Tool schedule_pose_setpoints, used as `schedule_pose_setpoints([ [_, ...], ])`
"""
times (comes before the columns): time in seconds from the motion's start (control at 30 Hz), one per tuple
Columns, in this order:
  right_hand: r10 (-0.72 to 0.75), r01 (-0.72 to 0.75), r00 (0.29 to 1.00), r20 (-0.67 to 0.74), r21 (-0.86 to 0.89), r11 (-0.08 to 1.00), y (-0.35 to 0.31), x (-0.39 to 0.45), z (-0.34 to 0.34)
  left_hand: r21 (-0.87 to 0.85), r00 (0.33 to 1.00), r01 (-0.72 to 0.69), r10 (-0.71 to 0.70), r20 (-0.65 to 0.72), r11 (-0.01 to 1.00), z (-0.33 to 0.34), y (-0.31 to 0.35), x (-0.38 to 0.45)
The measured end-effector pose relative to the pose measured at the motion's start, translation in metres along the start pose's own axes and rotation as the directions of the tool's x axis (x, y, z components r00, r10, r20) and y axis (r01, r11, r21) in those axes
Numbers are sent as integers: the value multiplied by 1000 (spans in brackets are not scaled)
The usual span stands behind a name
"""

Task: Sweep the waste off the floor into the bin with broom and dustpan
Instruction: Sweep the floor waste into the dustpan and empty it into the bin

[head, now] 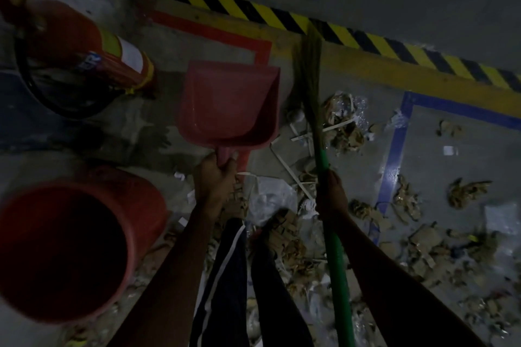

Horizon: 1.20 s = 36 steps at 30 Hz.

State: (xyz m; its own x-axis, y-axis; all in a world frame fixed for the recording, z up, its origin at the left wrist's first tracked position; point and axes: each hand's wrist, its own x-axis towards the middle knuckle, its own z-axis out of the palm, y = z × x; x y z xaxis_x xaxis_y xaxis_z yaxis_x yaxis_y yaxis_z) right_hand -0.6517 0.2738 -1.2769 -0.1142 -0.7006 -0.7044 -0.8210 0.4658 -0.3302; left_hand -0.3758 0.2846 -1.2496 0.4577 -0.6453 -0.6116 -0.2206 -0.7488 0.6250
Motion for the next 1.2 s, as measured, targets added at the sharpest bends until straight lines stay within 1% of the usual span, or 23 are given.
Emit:
schedule_pose_setpoints([
  [0.07, -28, 28, 999, -15, 2, 1000, 6, -2, -2, -63, 996, 82, -79, 50, 995, 5, -13, 1],
  [0.13, -56, 56, 998, -6, -14, 998, 10, -3, -2, -196, 978, 193, -174, 113, 961, 3, 3, -12],
  [0.2, -65, 65, 998, 12, 2, 998, 10, -3, -1, -317, 955, 276, -220, 200, 907, 5, 12, -20],
  [0.23, -59, 59, 998, 18, 16, 998, 9, -3, 0, -344, 949, 291, -225, 219, 893, 5, 12, -21],
  [0.33, -67, 66, 998, 15, 41, 997, 5, -6, 8, -364, 949, 304, -247, 194, 881, 4, 10, -24],
  [0.4, -114, 115, 993, -36, 38, 993, -3, -15, 14, -378, 944, 327, -280, 175, 866, 1, 12, -28],
  [0.5, -216, 222, 972, -93, 61, 973, -11, -30, 27, -437, 927, 375, -327, 184, 817, -5, 18, -34],
  [0.6, -301, 303, 951, -68, 19, 953, -14, -39, 40, -440, 915, 403, -362, 179, 803, -14, 16, -37],
  [0.67, -330, 329, 943, -41, -24, 944, -16, -41, 46, -447, 925, 379, -337, 174, 810, -20, 11, -38],
  [0.73, -312, 310, 950, -15, -62, 949, -10, -37, 49, -462, 939, 345, -292, 184, 817, -25, 0, -34],
  [0.83, -152, 155, 988, 31, -112, 982, 15, -26, 54, -461, 934, 354, -279, 224, 814, -35, -16, -28],
  [0.9, -50, 49, 999, -1, -101, 994, 30, -24, 51, -443, 920, 390, -316, 233, 807, -40, -23, -26],
  [0.93, -35, 31, 999, -38, -115, 993, 34, -24, 54, -438, 911, 410, -343, 228, 800, -45, -27, -22],
  [1.03, -58, 33, 991, -120, -197, 980, 27, -35, 66, -464, 867, 499, -428, 256, 732, -60, -38, -8],
  [1.1, -128, 97, 982, -142, -212, 972, 12, -44, 79, -511, 854, 518, -448, 265, 686, -74, -45, -1],
  [1.13, -173, 141, 974, -149, -204, 969, 4, -46, 89, -520, 859, 509, -447, 251, 686, -83, -49, 2],
  [1.2, -215, 189, 961, -176, -156, 970, -19, -51, 110, -489, 878, 473, -439, 193, 733, -102, -57, 8],
])
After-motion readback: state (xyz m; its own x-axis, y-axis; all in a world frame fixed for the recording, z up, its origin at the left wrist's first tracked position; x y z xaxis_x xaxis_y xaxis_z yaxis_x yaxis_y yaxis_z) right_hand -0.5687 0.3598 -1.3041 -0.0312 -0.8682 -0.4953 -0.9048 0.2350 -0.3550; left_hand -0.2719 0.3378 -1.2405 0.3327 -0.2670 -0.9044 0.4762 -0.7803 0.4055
